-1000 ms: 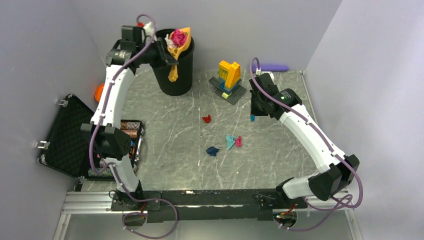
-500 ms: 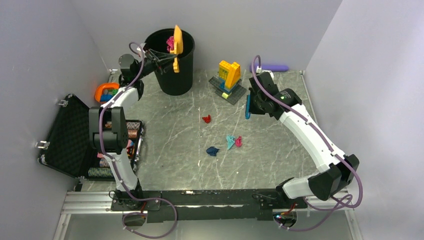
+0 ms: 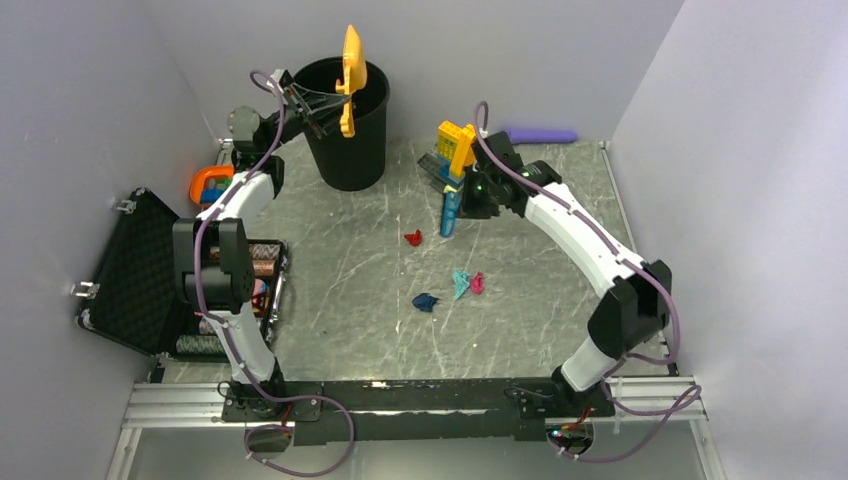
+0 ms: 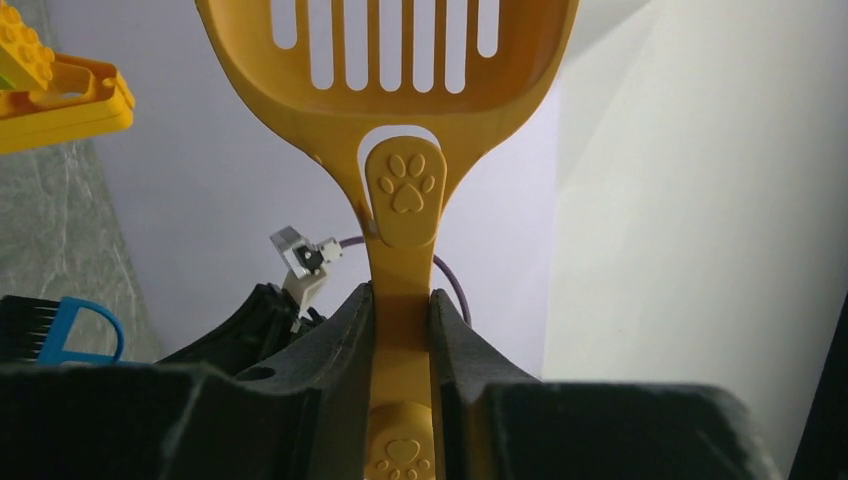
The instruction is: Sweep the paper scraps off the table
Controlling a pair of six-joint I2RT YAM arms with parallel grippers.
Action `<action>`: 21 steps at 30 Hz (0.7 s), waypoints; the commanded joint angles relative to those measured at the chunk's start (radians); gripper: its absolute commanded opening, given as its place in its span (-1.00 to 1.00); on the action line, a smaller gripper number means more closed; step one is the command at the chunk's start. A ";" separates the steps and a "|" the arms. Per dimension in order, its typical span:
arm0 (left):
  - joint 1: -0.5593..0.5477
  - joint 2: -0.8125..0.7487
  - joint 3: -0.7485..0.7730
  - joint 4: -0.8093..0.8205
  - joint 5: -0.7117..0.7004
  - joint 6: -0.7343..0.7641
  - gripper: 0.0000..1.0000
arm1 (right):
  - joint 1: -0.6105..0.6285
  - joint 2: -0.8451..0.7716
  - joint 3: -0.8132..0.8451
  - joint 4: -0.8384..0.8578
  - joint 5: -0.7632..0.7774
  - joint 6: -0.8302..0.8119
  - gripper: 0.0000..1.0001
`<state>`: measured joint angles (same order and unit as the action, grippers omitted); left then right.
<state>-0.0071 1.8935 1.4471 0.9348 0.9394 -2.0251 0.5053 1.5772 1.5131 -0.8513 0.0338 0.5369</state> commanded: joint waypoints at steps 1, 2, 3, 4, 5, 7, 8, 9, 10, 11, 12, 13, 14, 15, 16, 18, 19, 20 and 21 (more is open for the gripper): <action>-0.017 -0.104 0.052 -0.035 0.060 0.113 -1.00 | 0.002 0.087 0.109 0.207 -0.260 0.115 -1.00; -0.027 -0.115 0.058 -0.065 0.070 0.150 -1.00 | 0.003 0.113 0.117 0.234 -0.284 0.148 -1.00; -0.039 -0.128 0.062 -0.095 0.079 0.180 -1.00 | 0.001 0.148 0.122 0.261 -0.307 0.185 -1.00; -0.052 -0.143 0.061 -0.126 0.088 0.213 -1.00 | 0.001 0.173 0.122 0.288 -0.325 0.219 -1.00; -0.064 -0.158 0.058 -0.163 0.096 0.247 -1.00 | 0.001 0.193 0.115 0.329 -0.350 0.251 -1.00; -0.086 -0.198 0.042 -0.235 0.111 0.317 -1.00 | 0.003 0.218 0.074 0.442 -0.395 0.315 -1.00; -0.095 -0.219 0.030 -0.273 0.116 0.350 -1.00 | 0.003 0.225 0.048 0.504 -0.399 0.353 -1.00; -0.101 -0.242 0.009 -0.305 0.122 0.381 -1.00 | 0.003 0.233 0.016 0.544 -0.400 0.391 -1.00; -0.106 -0.264 -0.007 -0.353 0.126 0.412 -1.00 | 0.003 0.242 -0.011 0.566 -0.401 0.423 -1.00; -0.109 -0.289 -0.021 -0.401 0.130 0.450 -1.00 | 0.000 0.254 -0.029 0.563 -0.389 0.446 -1.00; -0.109 -0.313 -0.031 -0.461 0.131 0.497 -1.00 | -0.001 0.267 -0.039 0.541 -0.371 0.457 -1.00; -0.110 -0.340 -0.035 -0.539 0.131 0.559 -1.00 | -0.003 0.280 -0.040 0.504 -0.349 0.465 -1.00; -0.110 -0.364 -0.032 -0.632 0.126 0.625 -1.00 | -0.005 0.292 -0.041 0.461 -0.330 0.467 -1.00; -0.111 -0.391 -0.020 -0.751 0.117 0.743 -1.00 | -0.011 0.300 -0.039 0.409 -0.300 0.468 -1.00; -0.114 -0.408 0.000 -0.879 0.101 0.845 -1.00 | -0.018 0.309 -0.038 0.347 -0.278 0.465 -1.00; -0.122 -0.431 0.055 -1.140 0.040 1.037 -1.00 | -0.040 0.309 -0.034 0.231 -0.231 0.456 -1.00; -0.129 -0.440 0.087 -1.240 -0.010 1.118 -1.00 | -0.049 0.303 -0.032 0.156 -0.202 0.445 -1.00; -0.134 -0.447 0.097 -1.325 -0.039 1.176 -1.00 | -0.059 0.292 -0.031 0.105 -0.171 0.436 -1.00; -0.140 -0.455 0.103 -1.378 -0.064 1.221 -1.00 | -0.068 0.274 -0.033 0.065 -0.144 0.422 -1.00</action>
<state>-0.1276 1.4845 1.4773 -0.0063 0.9939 -1.1809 0.4805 1.8992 1.4727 -0.5583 -0.2386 0.9585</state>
